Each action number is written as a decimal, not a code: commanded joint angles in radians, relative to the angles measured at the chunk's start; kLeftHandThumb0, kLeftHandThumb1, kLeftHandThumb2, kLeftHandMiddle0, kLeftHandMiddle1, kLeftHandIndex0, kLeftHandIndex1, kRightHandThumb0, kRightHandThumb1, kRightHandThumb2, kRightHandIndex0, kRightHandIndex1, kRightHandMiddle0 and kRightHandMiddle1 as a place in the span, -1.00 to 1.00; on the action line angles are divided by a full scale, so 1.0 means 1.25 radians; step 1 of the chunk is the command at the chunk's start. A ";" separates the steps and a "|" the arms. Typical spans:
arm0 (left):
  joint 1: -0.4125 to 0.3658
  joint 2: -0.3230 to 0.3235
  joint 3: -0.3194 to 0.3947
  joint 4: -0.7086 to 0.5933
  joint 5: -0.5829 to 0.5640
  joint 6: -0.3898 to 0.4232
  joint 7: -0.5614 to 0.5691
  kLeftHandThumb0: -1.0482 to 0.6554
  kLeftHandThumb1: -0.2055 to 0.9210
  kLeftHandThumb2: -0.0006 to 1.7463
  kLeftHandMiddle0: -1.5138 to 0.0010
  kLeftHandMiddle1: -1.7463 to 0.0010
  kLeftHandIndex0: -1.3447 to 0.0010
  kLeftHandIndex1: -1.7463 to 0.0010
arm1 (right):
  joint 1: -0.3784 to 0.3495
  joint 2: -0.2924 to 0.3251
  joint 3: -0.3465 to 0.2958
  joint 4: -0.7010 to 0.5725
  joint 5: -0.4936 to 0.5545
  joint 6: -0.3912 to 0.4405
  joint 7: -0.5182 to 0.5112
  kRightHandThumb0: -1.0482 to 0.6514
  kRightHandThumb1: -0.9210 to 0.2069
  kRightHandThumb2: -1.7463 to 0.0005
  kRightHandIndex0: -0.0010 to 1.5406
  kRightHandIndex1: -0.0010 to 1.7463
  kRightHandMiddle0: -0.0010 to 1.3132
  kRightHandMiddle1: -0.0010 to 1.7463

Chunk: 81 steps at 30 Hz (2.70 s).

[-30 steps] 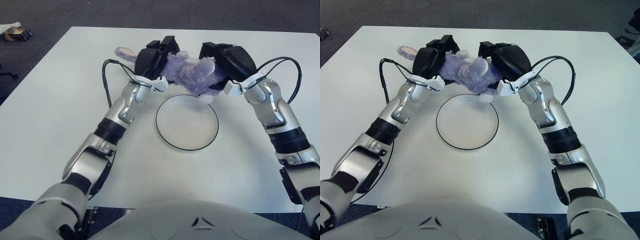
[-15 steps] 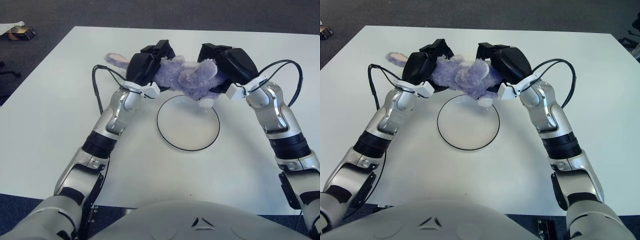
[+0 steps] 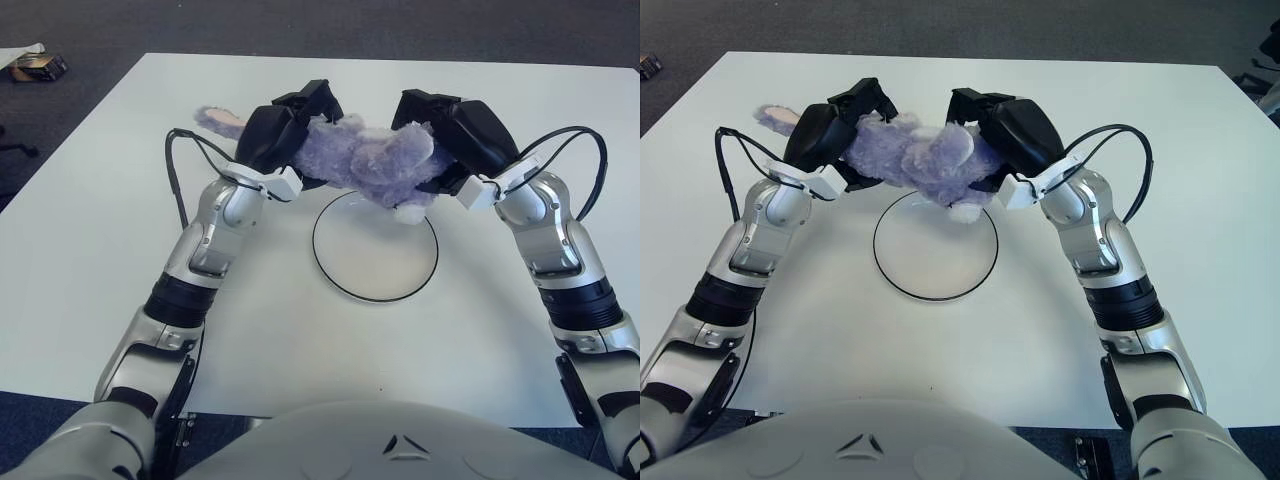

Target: Put the doll into the plate.

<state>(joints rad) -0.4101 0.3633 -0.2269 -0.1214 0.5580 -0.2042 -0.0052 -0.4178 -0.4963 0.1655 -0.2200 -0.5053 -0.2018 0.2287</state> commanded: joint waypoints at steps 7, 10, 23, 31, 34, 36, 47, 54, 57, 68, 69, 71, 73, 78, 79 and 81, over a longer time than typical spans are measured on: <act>0.042 0.035 0.035 -0.029 -0.009 -0.025 -0.032 0.23 -0.76 1.00 -0.16 -1.00 -0.06 -0.97 | -0.007 -0.035 -0.030 -0.056 -0.012 -0.006 0.038 0.23 0.57 -0.87 0.08 0.96 -0.09 1.00; 0.055 0.031 0.033 -0.039 -0.001 -0.020 -0.037 0.23 -0.77 1.00 -0.16 -1.00 -0.07 -0.96 | -0.002 -0.049 -0.036 -0.069 -0.013 -0.012 0.050 0.23 0.58 -0.88 0.08 0.96 -0.08 1.00; 0.119 0.011 0.027 -0.082 -0.018 -0.043 -0.052 0.23 -0.76 1.00 -0.15 -1.00 -0.06 -0.97 | 0.040 -0.070 -0.049 -0.105 0.004 -0.039 0.073 0.23 0.61 -0.90 0.09 0.96 -0.06 1.00; 0.131 0.026 0.026 -0.050 -0.055 -0.122 -0.056 0.23 -0.75 1.00 -0.15 -1.00 -0.04 -0.99 | 0.053 -0.065 -0.044 -0.122 0.000 -0.021 0.096 0.23 0.57 -0.87 0.07 0.96 -0.09 1.00; 0.129 0.030 0.024 -0.032 -0.059 -0.149 -0.055 0.23 -0.75 1.00 -0.15 -1.00 -0.04 -0.99 | 0.057 -0.064 -0.043 -0.127 -0.003 -0.019 0.099 0.23 0.56 -0.86 0.07 0.96 -0.10 1.00; 0.128 0.031 0.017 -0.014 -0.053 -0.173 -0.047 0.23 -0.75 1.00 -0.15 -1.00 -0.04 -0.99 | 0.065 -0.068 -0.046 -0.134 -0.004 -0.019 0.103 0.23 0.54 -0.85 0.06 0.96 -0.11 1.00; 0.146 0.004 0.008 0.003 -0.057 -0.194 -0.040 0.23 -0.75 1.00 -0.15 -1.00 -0.02 -1.00 | 0.077 -0.080 -0.054 -0.155 0.005 0.000 0.148 0.23 0.52 -0.84 0.05 0.96 -0.12 1.00; 0.153 -0.005 -0.003 0.006 -0.081 -0.209 -0.060 0.23 -0.78 1.00 -0.21 -0.93 -0.03 -1.00 | 0.081 -0.082 -0.060 -0.168 0.014 0.017 0.178 0.23 0.53 -0.83 0.05 0.93 -0.11 1.00; 0.152 -0.005 -0.008 0.012 -0.105 -0.216 -0.077 0.23 -0.80 1.00 -0.24 -0.89 -0.04 -1.00 | 0.081 -0.085 -0.060 -0.177 0.013 0.034 0.196 0.23 0.53 -0.83 0.05 0.94 -0.11 1.00; 0.155 0.005 -0.013 -0.003 -0.206 -0.180 -0.182 0.23 -0.73 0.97 -0.19 -0.94 0.02 -1.00 | 0.066 -0.110 -0.055 -0.195 -0.023 0.066 0.241 0.22 0.48 -0.72 0.03 1.00 0.05 0.71; 0.155 0.007 -0.013 -0.004 -0.208 -0.177 -0.188 0.22 -0.74 0.97 -0.19 -0.96 0.00 -0.98 | 0.065 -0.112 -0.056 -0.195 -0.022 0.068 0.246 0.22 0.46 -0.71 0.02 1.00 0.03 0.71; 0.155 0.011 -0.013 -0.009 -0.205 -0.168 -0.202 0.22 -0.77 0.98 -0.20 -0.98 -0.06 -0.92 | 0.062 -0.115 -0.058 -0.193 -0.017 0.071 0.253 0.22 0.42 -0.68 -0.01 1.00 0.00 0.72; 0.154 0.012 -0.014 -0.011 -0.200 -0.162 -0.209 0.10 -0.68 0.91 -0.27 -0.99 -0.08 -0.90 | 0.061 -0.116 -0.061 -0.191 -0.010 0.072 0.257 0.22 0.37 -0.65 -0.03 1.00 -0.05 0.74; 0.153 0.017 -0.014 -0.020 -0.182 -0.149 -0.222 -0.32 -0.26 0.64 -0.50 -1.00 -0.01 -0.99 | 0.053 -0.123 -0.067 -0.175 0.034 0.075 0.285 0.22 0.23 -0.57 -0.10 1.00 -0.19 0.80; 0.152 0.022 -0.014 -0.024 -0.175 -0.144 -0.227 -0.35 -0.25 0.63 -0.52 -1.00 -0.01 -0.99 | 0.051 -0.127 -0.071 -0.165 0.059 0.073 0.296 0.22 0.17 -0.53 -0.13 1.00 -0.25 0.82; 0.152 0.026 -0.014 -0.028 -0.168 -0.139 -0.232 -0.38 -0.26 0.64 -0.53 -1.00 -0.03 -1.00 | 0.048 -0.133 -0.077 -0.154 0.088 0.070 0.308 -0.01 -0.09 -0.29 -0.33 1.00 -0.25 0.85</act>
<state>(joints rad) -0.2255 0.3747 -0.2367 -0.1363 0.3271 -0.3862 -0.2675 -0.3331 -0.6423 0.1002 -0.4319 -0.4468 -0.1179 0.5951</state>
